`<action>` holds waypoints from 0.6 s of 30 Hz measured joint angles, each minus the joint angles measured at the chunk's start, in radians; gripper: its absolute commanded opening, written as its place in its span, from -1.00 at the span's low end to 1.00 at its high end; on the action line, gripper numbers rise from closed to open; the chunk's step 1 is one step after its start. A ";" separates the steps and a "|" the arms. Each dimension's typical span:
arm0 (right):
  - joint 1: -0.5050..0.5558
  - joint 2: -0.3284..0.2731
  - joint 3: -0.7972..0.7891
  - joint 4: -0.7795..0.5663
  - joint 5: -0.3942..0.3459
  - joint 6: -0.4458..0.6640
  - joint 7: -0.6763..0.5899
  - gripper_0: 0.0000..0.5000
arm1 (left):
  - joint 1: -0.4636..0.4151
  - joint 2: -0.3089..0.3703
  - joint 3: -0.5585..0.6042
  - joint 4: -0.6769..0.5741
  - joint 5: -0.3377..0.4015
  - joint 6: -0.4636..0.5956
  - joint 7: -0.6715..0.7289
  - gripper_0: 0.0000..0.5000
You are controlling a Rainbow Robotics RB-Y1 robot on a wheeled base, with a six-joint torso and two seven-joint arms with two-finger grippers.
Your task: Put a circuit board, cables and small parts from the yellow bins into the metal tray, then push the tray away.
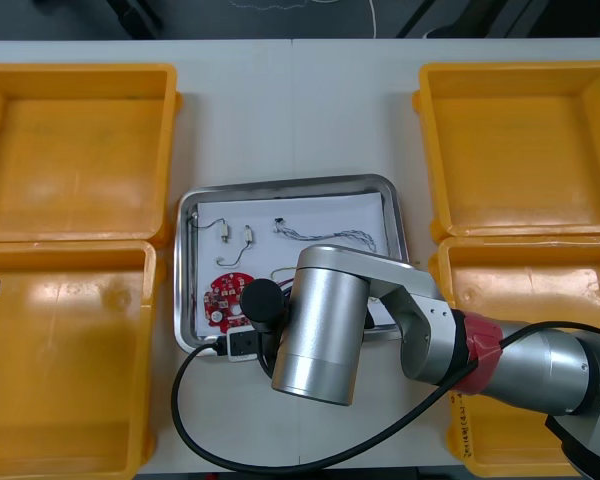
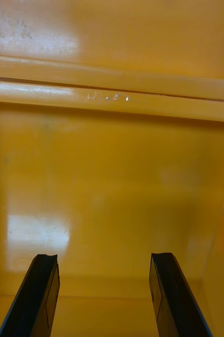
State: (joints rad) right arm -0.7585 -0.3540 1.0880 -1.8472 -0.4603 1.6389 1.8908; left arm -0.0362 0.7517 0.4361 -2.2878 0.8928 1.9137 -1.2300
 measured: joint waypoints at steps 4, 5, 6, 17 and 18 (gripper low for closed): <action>-0.001 0.000 0.000 0.000 0.000 0.001 0.000 -1.00 | 0.000 0.000 0.000 0.000 0.000 0.000 0.000 1.00; -0.001 0.000 0.000 0.000 0.000 0.002 0.000 -1.00 | 0.000 0.000 0.000 0.000 0.000 0.000 0.000 1.00; -0.002 0.000 0.000 0.000 0.000 0.006 0.000 -1.00 | 0.000 0.000 0.000 0.000 0.000 0.000 0.000 1.00; -0.015 0.002 -0.027 0.000 -0.018 0.057 -0.006 -1.00 | 0.000 0.000 0.000 0.000 0.000 0.000 0.000 1.00; -0.015 0.002 -0.032 0.000 -0.019 0.057 -0.007 -1.00 | 0.000 0.000 0.000 0.000 0.000 0.000 0.000 1.00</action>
State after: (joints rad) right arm -0.7733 -0.3515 1.0562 -1.8473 -0.4793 1.6960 1.8836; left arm -0.0362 0.7517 0.4361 -2.2878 0.8928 1.9137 -1.2300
